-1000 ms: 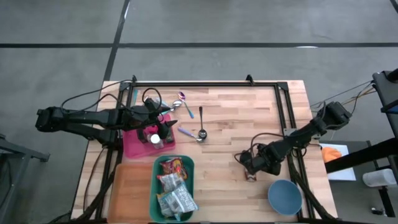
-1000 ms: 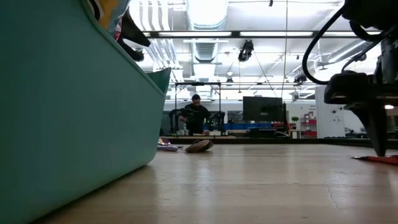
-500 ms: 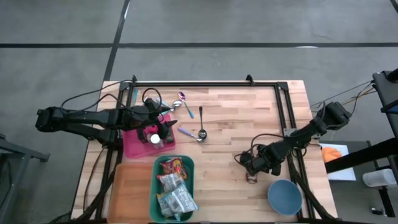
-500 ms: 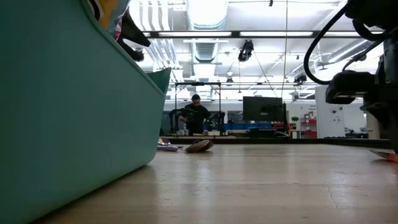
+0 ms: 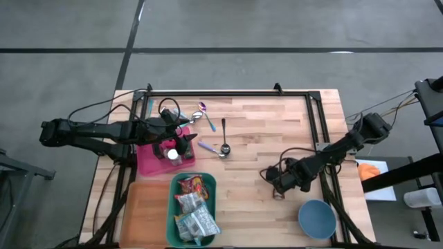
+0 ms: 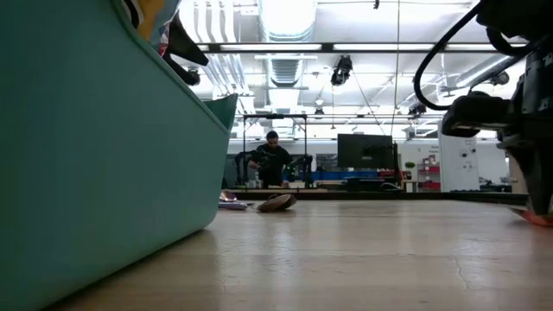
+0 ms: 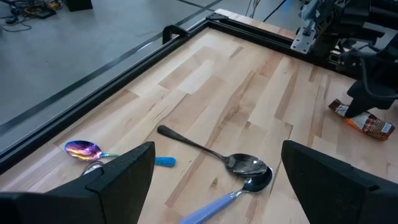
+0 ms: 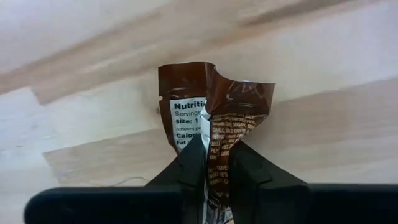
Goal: Pick & Place Food Item
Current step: Put the orange seasoning pack into the pink bin
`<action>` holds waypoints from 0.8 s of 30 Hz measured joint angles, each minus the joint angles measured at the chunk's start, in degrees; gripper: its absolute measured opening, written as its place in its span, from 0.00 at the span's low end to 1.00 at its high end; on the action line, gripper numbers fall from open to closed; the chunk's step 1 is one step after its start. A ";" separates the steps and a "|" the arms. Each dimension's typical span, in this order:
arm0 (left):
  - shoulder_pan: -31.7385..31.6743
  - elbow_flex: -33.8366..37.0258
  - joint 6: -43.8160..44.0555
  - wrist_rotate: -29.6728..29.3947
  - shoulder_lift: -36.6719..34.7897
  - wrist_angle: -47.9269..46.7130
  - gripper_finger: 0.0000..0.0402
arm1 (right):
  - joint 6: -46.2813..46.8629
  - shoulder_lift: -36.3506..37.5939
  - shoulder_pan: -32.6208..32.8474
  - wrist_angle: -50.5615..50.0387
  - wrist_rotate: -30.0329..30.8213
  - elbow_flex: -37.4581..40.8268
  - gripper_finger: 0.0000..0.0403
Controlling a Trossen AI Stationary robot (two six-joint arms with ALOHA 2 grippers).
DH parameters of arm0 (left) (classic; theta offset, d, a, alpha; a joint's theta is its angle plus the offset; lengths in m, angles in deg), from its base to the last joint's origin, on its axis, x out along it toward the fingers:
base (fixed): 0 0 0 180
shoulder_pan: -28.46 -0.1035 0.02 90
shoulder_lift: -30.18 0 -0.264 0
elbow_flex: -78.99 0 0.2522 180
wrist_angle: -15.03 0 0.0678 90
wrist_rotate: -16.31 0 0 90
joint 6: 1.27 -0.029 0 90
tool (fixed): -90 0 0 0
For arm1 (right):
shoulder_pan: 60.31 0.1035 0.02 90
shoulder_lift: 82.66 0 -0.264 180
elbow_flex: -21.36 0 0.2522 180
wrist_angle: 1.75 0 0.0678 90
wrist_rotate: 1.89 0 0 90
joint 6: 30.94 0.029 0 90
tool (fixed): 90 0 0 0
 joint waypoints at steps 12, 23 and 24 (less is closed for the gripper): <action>-0.02 0.00 0.00 0.00 0.00 -0.07 0.88 | -6.15 3.23 0.02 0.43 7.81 0.09 0.14; -0.01 0.00 0.00 0.00 0.00 -0.43 0.88 | -21.78 10.23 0.02 3.44 29.13 0.07 0.14; -0.01 0.00 0.00 0.00 0.00 -0.44 0.88 | -25.16 10.95 0.00 4.63 31.50 0.05 0.14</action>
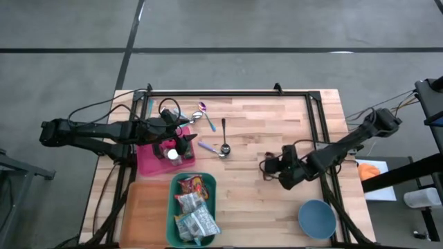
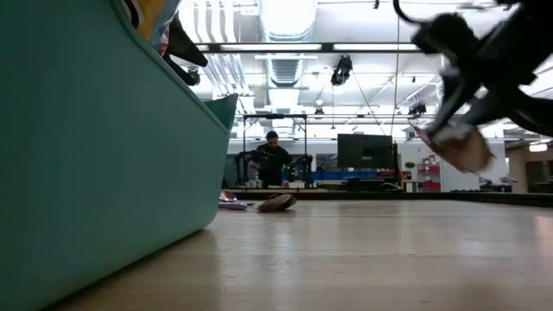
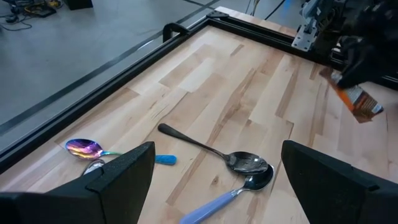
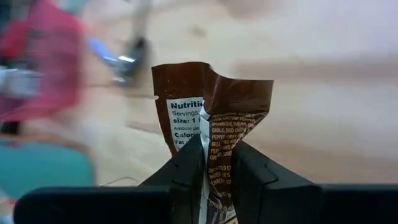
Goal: Pick & Place Food Item
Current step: Put the orange seasoning pack into the pink bin
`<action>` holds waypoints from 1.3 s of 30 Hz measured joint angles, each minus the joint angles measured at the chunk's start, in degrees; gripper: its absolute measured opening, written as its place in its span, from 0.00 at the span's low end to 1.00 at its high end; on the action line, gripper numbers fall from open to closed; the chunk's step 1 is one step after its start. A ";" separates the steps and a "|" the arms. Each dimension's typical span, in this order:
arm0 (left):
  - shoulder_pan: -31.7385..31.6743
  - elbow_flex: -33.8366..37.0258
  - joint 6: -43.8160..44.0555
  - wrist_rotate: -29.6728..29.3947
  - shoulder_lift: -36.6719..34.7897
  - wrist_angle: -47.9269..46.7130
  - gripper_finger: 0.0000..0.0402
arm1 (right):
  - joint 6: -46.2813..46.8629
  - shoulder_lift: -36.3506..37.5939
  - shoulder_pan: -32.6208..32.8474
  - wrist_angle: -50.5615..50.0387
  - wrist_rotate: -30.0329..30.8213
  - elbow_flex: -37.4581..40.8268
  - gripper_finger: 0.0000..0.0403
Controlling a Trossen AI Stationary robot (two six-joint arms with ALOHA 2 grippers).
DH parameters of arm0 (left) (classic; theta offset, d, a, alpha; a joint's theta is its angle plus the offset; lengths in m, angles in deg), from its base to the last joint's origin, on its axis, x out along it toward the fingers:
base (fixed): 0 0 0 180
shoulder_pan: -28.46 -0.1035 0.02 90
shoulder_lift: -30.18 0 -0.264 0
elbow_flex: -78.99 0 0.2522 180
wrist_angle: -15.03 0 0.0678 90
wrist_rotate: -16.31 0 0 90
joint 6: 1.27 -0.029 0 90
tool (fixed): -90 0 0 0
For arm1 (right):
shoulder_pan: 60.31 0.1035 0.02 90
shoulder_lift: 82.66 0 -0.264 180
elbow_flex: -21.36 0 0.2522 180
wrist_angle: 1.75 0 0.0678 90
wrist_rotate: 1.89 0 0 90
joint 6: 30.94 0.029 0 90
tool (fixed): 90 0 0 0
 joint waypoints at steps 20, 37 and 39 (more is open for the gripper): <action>-0.01 0.00 0.00 0.00 0.00 -2.20 0.88 | -77.55 7.55 -9.11 41.71 5.96 -0.09 0.14; 0.01 0.00 0.00 0.00 -0.01 -2.49 0.88 | -100.22 -1.93 -21.15 64.12 -21.19 -0.09 0.14; 0.01 0.00 0.00 0.00 0.00 -2.50 0.88 | -100.29 -3.77 -21.76 65.00 -23.02 -0.61 0.14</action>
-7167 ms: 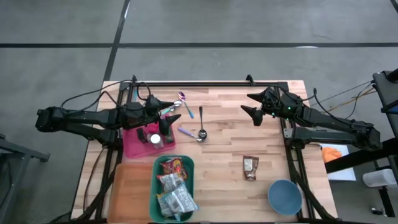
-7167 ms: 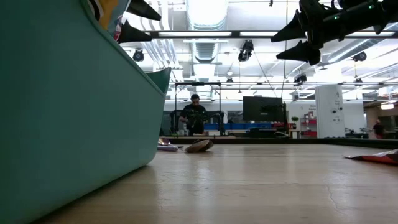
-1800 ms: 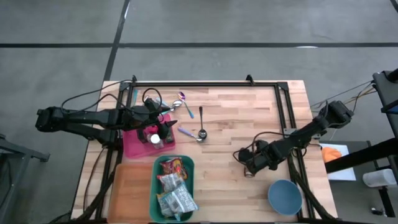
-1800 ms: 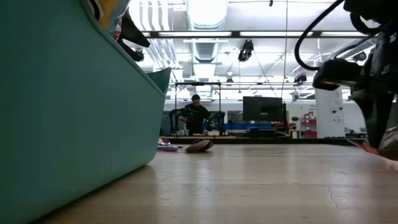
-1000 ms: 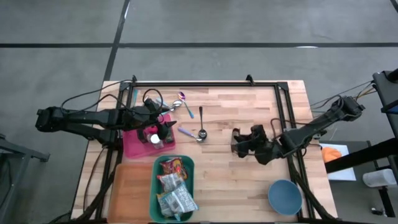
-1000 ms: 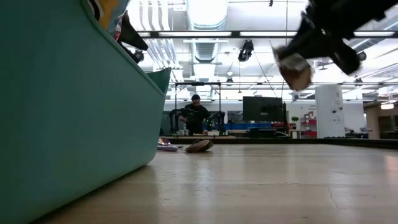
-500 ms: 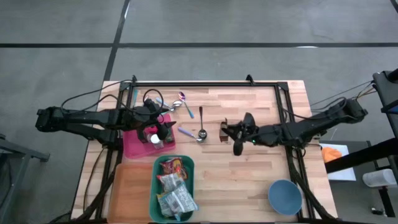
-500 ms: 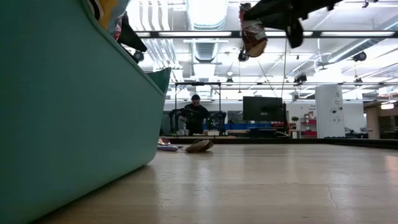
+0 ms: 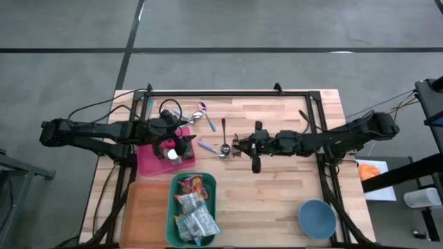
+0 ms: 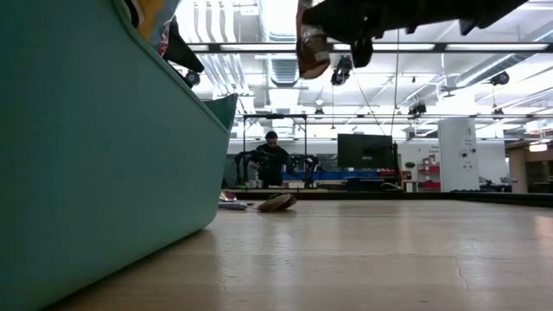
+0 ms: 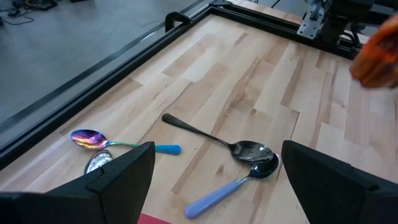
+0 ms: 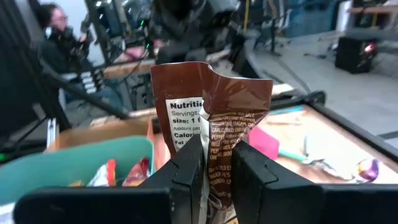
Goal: Pick & Place Food Item
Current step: Put the orange seasoning pack into the pink bin
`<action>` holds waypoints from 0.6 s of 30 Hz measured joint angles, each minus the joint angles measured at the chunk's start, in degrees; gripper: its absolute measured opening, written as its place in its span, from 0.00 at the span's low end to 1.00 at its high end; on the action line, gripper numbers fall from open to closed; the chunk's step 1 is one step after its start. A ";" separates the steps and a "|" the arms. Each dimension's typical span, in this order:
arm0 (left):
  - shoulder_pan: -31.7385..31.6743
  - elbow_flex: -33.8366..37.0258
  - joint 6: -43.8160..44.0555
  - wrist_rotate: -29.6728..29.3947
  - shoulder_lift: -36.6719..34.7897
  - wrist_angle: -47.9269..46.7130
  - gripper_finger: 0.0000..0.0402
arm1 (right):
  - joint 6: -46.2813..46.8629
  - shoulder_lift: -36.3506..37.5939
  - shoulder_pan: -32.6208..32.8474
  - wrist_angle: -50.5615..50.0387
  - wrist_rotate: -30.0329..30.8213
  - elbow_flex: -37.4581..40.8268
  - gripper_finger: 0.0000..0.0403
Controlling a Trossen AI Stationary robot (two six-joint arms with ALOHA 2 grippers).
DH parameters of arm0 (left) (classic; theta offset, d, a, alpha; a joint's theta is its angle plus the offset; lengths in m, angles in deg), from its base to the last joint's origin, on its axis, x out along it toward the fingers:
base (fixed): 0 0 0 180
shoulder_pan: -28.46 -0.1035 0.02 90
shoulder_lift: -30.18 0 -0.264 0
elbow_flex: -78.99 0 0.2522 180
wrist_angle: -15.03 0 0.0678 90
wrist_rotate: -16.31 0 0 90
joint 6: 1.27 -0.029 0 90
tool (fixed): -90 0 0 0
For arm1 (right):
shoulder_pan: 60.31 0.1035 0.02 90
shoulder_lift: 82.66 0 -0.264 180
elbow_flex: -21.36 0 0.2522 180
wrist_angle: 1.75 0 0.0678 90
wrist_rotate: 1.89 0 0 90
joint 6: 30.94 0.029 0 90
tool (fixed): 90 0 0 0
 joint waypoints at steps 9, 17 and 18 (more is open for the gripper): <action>-0.01 0.00 0.00 0.00 0.00 0.00 0.88 | -4.69 -9.24 -1.39 -0.20 -4.79 -5.78 0.14; -0.02 0.00 -10.03 -0.89 0.00 -0.15 0.88 | -4.85 -13.62 -3.76 -0.28 -4.87 -12.28 0.14; -0.02 0.00 -10.32 -0.87 0.00 -0.15 0.88 | -5.29 -13.86 -4.17 -0.27 -4.88 -13.04 0.14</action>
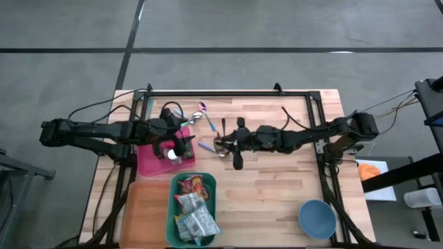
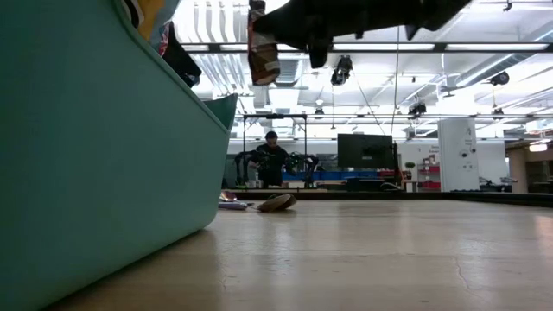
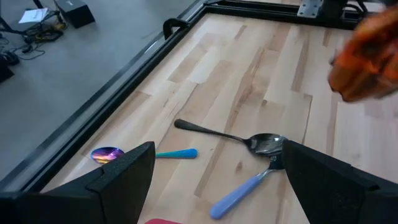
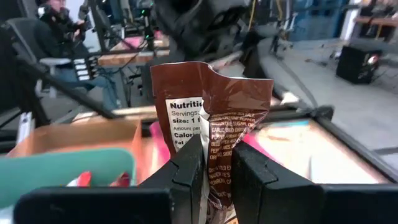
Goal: Pick & Place Food Item
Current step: Put the orange seasoning pack into the pink bin
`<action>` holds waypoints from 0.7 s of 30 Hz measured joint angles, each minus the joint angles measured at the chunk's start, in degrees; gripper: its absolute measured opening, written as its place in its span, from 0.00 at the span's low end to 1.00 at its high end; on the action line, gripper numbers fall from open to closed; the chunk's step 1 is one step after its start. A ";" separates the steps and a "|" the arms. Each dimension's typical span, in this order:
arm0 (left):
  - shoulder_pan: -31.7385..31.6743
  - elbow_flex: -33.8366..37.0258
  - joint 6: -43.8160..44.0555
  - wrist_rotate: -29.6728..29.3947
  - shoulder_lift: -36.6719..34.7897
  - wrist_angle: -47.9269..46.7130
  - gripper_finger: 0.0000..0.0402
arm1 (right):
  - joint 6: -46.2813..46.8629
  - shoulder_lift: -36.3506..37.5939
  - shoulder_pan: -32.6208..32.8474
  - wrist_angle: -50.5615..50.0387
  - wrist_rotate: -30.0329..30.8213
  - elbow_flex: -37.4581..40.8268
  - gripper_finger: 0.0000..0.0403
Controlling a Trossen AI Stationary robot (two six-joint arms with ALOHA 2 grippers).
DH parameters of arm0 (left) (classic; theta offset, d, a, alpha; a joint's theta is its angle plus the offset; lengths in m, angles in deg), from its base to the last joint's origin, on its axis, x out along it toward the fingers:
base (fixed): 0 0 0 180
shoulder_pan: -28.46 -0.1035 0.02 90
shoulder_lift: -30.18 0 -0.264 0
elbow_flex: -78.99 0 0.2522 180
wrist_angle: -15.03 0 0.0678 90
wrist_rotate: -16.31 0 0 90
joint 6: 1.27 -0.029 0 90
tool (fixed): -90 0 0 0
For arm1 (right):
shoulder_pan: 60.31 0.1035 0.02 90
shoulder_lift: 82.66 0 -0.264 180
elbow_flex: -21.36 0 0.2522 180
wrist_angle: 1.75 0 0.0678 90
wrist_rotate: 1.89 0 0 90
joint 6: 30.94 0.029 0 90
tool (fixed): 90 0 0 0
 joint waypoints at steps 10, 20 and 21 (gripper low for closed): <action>0.00 0.02 -0.07 0.00 -0.02 0.72 0.88 | -2.44 -3.53 -3.37 -0.59 0.03 -7.32 0.14; 0.00 0.00 12.65 0.09 0.06 2.04 0.88 | -3.06 -9.64 -4.20 -7.00 1.72 -15.07 0.14; 0.00 0.00 13.69 0.19 0.05 1.88 0.88 | -2.39 -9.78 -4.40 -8.14 2.70 -15.33 0.14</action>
